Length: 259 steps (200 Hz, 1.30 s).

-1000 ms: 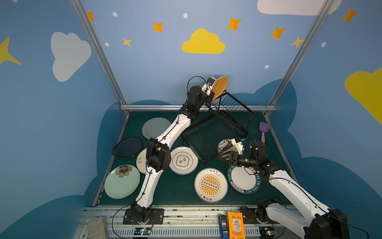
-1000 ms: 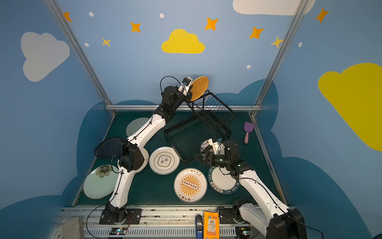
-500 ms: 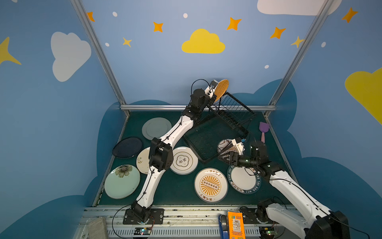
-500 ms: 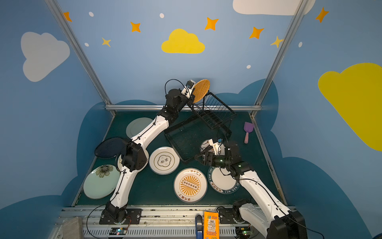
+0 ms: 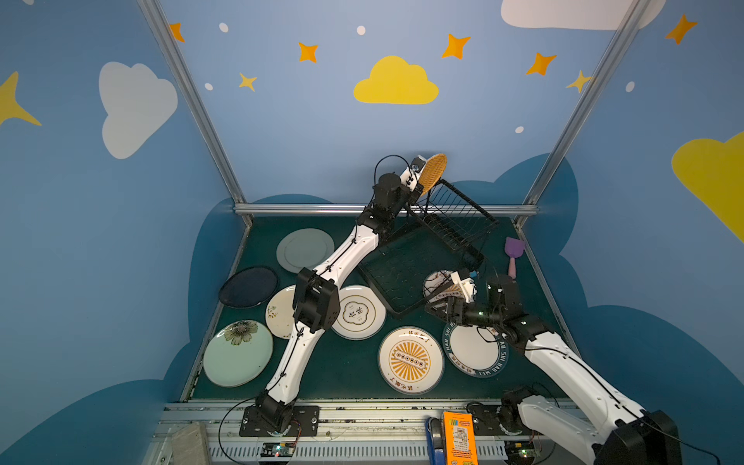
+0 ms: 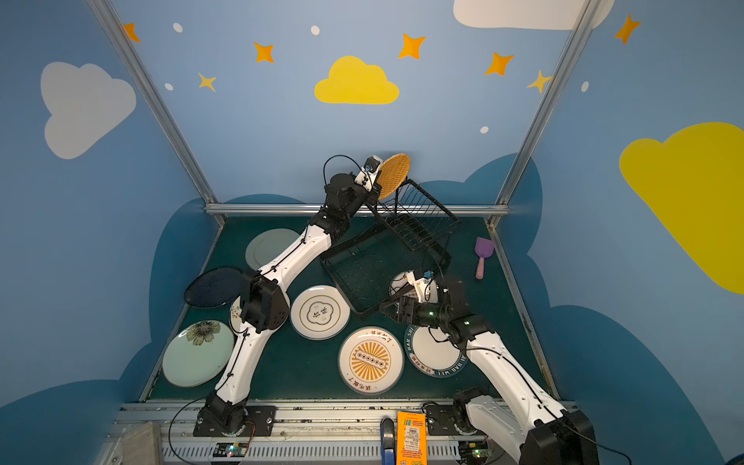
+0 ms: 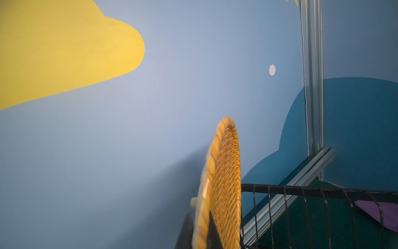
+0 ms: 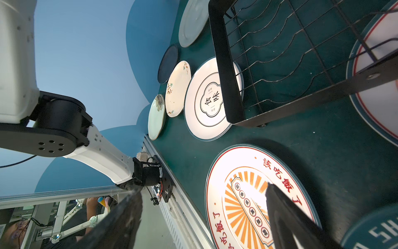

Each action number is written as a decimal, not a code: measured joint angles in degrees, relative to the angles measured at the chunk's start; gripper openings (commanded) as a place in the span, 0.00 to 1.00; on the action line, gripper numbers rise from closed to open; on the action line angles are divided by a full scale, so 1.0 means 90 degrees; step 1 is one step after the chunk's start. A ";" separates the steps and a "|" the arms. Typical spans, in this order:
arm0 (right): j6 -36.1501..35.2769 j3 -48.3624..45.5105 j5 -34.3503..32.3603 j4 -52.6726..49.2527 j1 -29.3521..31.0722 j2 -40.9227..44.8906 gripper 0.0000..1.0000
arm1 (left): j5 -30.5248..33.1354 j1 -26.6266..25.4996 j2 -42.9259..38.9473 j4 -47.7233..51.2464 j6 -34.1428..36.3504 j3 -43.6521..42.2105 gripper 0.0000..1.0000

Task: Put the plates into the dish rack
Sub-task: 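Move the tray with the left gripper over the far end of the dish rack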

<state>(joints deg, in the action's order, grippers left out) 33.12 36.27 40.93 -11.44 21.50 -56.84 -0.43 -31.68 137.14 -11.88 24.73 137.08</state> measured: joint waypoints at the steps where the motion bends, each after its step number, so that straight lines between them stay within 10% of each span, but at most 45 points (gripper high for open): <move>1: 0.0000 0.0000 0.0000 0.0000 0.0000 0.0000 0.88 | -0.0005 0.0000 0.0000 0.0000 0.0002 0.0000 0.04; 259: -0.0308 -0.0180 0.0010 -0.0313 -0.0214 0.0466 0.88 | 0.0554 -0.0406 0.0600 0.0641 0.1144 0.0867 0.11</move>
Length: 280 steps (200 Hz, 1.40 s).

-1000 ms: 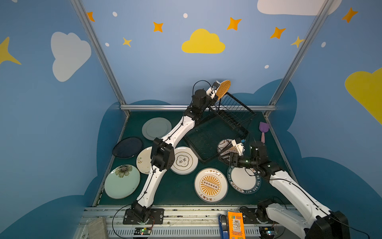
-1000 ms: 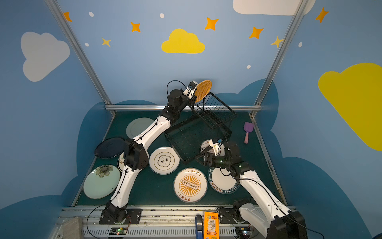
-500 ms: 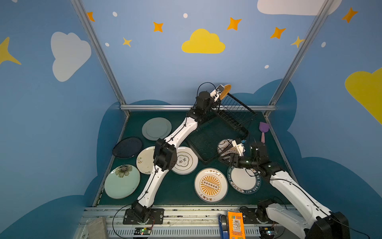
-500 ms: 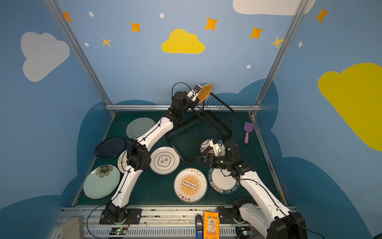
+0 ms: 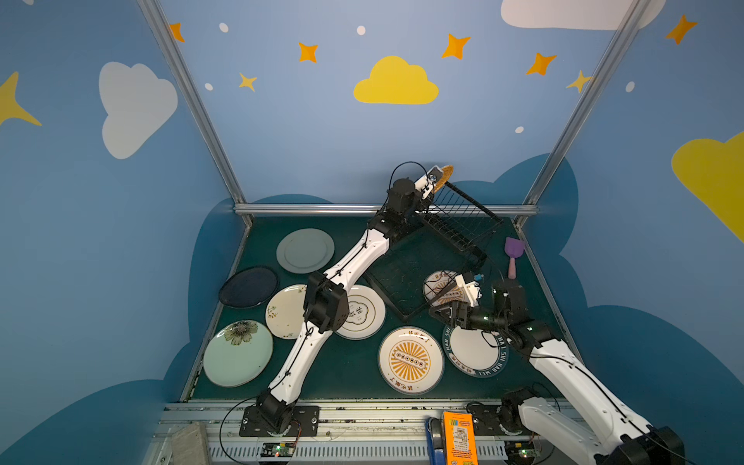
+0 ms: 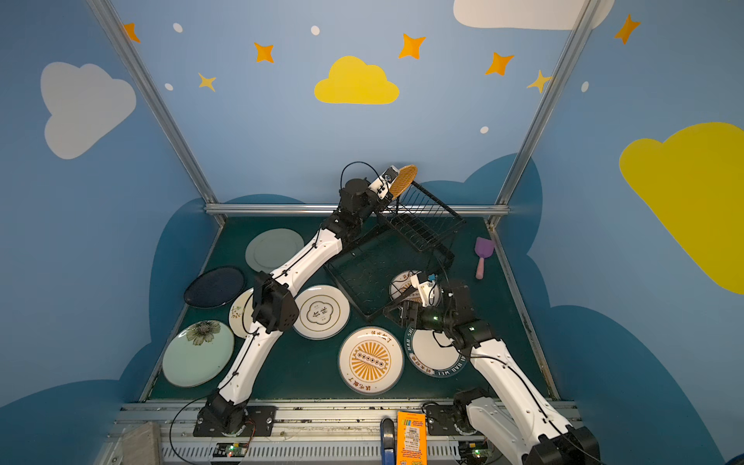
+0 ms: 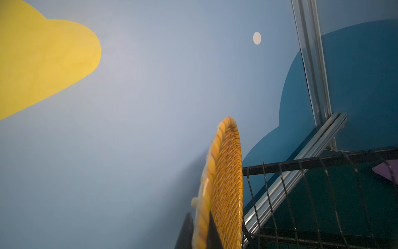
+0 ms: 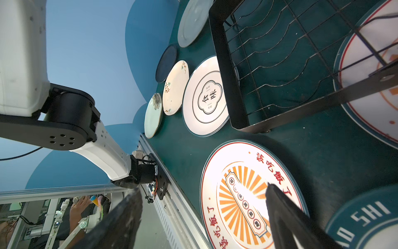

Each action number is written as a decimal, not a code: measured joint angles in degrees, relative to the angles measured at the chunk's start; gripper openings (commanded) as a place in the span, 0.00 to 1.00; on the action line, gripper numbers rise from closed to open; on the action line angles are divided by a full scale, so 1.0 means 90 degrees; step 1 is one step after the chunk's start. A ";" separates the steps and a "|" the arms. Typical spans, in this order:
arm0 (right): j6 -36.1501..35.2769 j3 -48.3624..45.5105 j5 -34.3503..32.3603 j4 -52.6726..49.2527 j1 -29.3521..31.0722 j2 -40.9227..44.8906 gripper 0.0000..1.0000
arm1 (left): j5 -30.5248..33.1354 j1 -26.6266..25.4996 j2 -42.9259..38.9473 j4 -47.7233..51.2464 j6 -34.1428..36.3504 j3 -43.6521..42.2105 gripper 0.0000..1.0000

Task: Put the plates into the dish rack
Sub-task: 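Move the tray with the left gripper over the far end of the dish rack, then lower the tray with the left gripper into the rack slots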

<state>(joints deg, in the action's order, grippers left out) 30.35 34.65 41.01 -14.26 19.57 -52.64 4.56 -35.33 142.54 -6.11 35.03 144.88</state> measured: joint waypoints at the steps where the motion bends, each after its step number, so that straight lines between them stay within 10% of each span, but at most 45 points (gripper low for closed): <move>1: 0.0000 -0.0002 0.0000 0.0000 0.0000 0.0000 0.88 | 0.0002 0.0000 0.0000 0.0000 0.0002 0.0000 0.11; 280: 0.0087 -0.0036 0.0024 0.0029 -0.0039 0.0022 0.88 | 0.0296 -0.0165 0.0226 -0.0364 -0.0005 0.0379 0.65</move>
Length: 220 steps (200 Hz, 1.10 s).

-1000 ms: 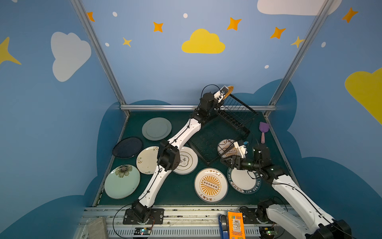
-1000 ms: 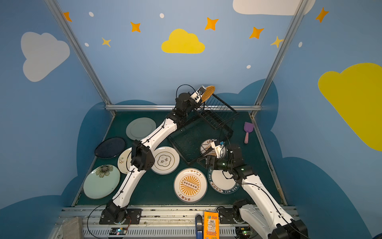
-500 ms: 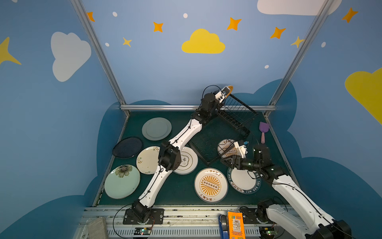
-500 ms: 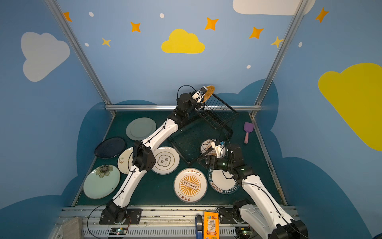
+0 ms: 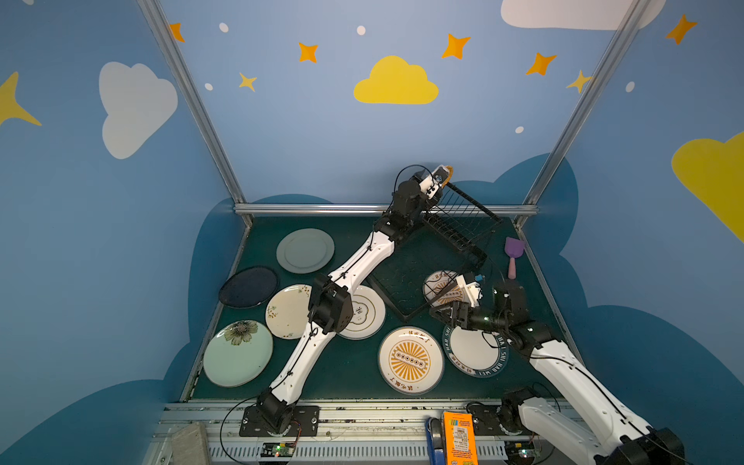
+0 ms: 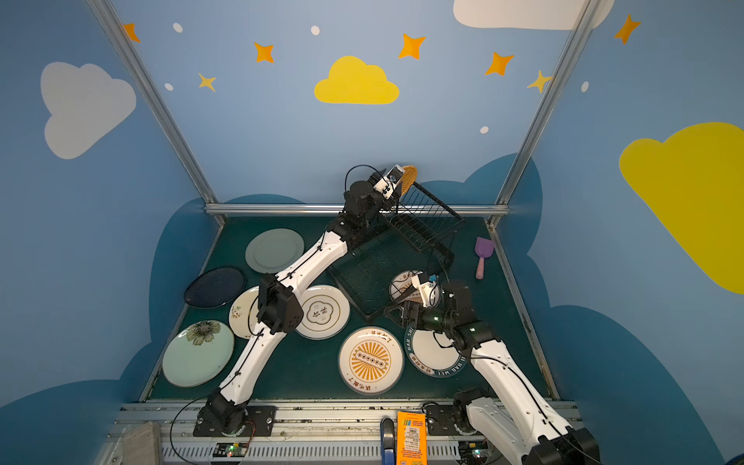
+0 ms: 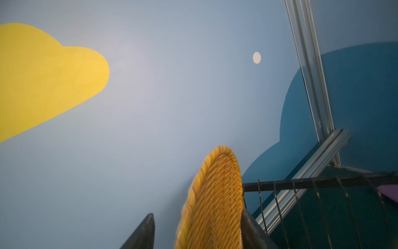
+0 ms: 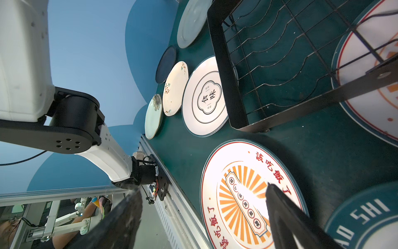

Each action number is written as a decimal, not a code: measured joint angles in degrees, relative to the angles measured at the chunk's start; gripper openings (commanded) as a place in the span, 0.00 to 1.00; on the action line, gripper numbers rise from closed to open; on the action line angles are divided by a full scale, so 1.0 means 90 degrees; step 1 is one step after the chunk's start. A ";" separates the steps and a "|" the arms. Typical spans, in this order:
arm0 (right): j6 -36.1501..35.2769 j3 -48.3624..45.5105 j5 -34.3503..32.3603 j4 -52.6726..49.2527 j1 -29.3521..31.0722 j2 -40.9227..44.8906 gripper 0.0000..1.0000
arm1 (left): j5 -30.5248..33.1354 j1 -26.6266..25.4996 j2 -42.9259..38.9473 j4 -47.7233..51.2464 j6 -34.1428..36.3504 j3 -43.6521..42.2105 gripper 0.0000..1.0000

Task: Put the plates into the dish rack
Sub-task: 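Lower the tray with the left gripper into the rack slots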

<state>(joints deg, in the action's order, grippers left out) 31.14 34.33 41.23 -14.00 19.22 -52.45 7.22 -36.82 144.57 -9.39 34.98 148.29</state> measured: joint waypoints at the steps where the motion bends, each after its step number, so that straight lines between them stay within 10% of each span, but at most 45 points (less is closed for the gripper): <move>1: 0.0000 0.0000 0.0000 0.0000 0.0000 0.0000 0.88 | 0.0002 0.0000 -0.0002 -0.0017 0.0002 0.0000 0.65; 63: 0.0012 0.0000 -0.0002 0.0000 0.0000 0.0155 0.88 | 0.0287 0.0049 -0.0005 -0.0318 0.0083 0.0000 0.92; 220: 0.0012 0.0010 -0.0010 0.0000 0.0000 0.0155 0.88 | 0.0678 0.0299 -0.0005 -0.0318 0.0049 0.0248 1.00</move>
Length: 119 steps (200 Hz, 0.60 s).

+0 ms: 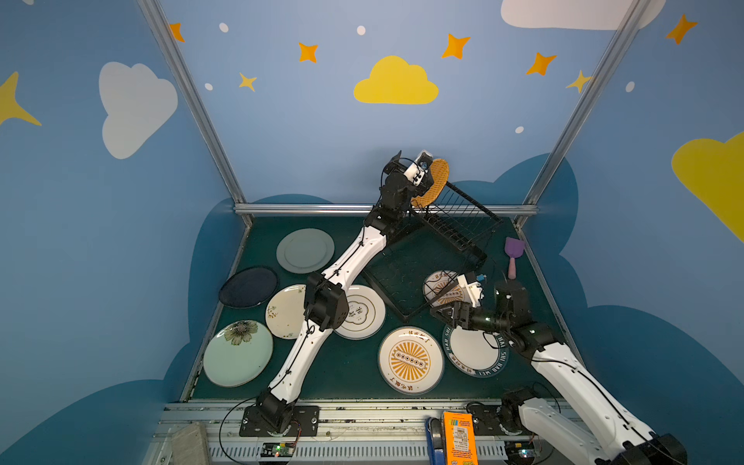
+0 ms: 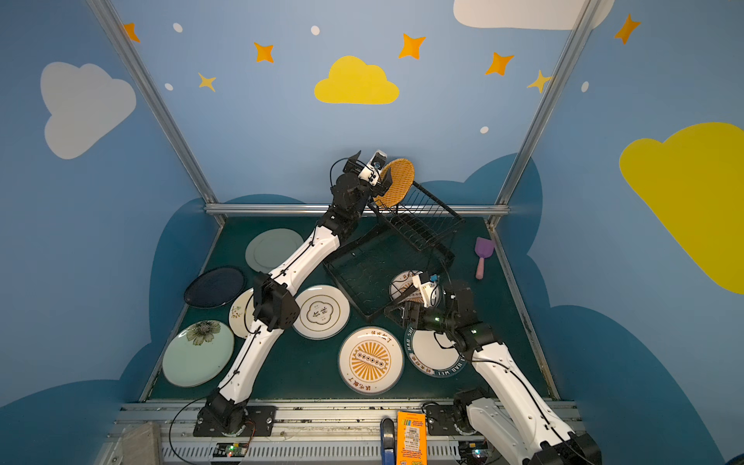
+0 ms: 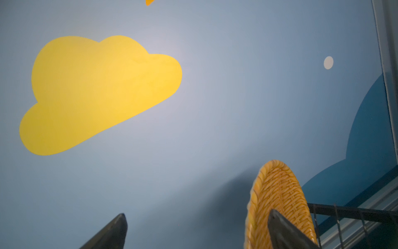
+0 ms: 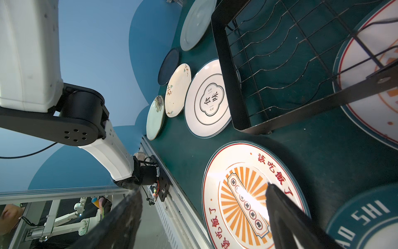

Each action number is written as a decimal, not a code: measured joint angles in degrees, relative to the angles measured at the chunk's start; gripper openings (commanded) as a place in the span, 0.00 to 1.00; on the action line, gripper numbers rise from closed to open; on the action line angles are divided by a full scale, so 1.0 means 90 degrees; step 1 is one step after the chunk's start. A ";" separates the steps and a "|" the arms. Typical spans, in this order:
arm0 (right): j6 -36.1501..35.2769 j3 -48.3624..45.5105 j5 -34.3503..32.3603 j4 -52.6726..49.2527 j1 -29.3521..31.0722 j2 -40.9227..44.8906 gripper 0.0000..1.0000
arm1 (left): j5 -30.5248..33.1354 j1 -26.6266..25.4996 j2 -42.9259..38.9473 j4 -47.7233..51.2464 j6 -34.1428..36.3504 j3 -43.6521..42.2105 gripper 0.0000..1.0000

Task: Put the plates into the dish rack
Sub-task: 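Lower the tray with the left gripper into the rack slots, then open the left gripper off the tray and withdraw while right gripper approaches plate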

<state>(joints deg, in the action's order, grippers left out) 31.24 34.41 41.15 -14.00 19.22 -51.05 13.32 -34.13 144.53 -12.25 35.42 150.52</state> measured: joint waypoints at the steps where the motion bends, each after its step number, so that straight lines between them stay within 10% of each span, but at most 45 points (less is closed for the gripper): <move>1: -0.0002 0.0000 0.0000 0.0000 0.0000 0.0000 0.88 | -0.0005 -0.0005 0.0000 0.0010 -0.0005 0.0000 1.00; 119: -0.0194 0.0245 -0.0391 -0.0172 -0.0010 0.0158 0.88 | -0.0449 -0.0364 -0.1880 0.2662 -0.1783 0.0000 1.00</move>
<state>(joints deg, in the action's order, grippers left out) 29.50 36.62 37.63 -15.55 19.14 -49.63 9.28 -37.41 127.61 11.70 19.38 150.52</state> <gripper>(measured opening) 0.879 0.996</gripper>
